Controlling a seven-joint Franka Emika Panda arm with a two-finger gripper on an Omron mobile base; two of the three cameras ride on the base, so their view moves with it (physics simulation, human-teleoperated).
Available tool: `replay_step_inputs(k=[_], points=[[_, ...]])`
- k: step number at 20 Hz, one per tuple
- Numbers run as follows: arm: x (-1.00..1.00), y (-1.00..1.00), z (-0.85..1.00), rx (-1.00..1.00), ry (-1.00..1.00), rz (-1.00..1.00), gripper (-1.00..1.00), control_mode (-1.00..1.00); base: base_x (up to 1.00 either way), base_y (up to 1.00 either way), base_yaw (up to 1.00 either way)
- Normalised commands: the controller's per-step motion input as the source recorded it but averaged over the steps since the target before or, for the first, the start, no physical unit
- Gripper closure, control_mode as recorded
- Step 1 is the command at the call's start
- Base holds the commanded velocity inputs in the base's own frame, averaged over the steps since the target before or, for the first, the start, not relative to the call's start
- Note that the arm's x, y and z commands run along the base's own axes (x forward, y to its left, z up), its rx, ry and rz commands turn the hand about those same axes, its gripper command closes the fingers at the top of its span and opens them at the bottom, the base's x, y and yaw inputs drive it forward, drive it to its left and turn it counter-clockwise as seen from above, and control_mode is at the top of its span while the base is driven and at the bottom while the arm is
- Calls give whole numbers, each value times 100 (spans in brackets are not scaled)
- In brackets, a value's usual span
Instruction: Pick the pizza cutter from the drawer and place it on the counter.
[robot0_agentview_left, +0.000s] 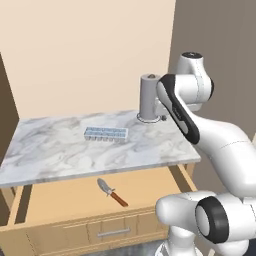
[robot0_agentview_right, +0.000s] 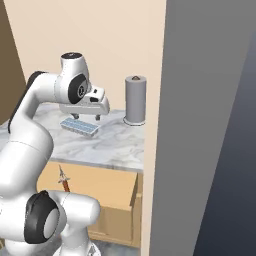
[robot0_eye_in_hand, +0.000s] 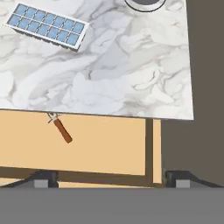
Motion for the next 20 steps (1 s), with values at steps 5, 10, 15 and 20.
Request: replay_step_inputs(k=[5,10,15,20], points=[[0,0,0,0,0,0,-100,100,-66,-6,0],[0,0,0,0,0,0,-100,100,-68,-3,0],[-21,0,-2,0,0,0,-100,-100,-24,0,0],[8,20,-15,-1,4,7,-100,-100,0,0,0]])
